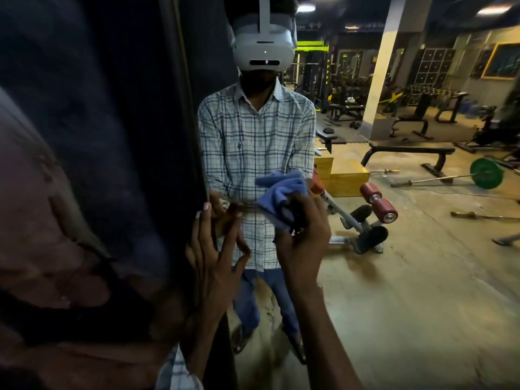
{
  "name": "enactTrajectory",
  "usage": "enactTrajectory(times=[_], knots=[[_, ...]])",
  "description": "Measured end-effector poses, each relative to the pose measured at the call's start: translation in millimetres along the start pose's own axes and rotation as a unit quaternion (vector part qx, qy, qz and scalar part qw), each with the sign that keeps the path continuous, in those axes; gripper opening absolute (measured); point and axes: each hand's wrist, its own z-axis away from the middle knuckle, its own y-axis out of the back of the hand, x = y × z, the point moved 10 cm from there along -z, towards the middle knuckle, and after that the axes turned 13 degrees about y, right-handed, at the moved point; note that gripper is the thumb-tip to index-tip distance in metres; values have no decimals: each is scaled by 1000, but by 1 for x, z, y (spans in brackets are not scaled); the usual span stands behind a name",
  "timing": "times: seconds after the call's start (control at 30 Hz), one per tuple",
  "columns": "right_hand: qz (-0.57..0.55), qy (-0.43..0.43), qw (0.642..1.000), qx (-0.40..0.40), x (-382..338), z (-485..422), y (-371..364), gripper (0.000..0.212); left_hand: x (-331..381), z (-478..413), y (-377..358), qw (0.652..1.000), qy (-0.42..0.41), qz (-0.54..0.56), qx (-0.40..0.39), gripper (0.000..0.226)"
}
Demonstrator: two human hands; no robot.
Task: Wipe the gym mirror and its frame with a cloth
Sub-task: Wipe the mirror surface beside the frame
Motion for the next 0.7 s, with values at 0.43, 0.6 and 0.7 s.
enactTrajectory(times=[0.43,0.6,0.7], knots=[[3,20,998,-62,-11,23,-44,40,-35,2,14,1000,13,-5,16,88],[4,-69,983,169,22,1,30,37,-41,2,13,999,-13,-30,11,99],[-15,-39,992,122,-3,13,-14,32,-41,2,13,999,1,-23,26,96]])
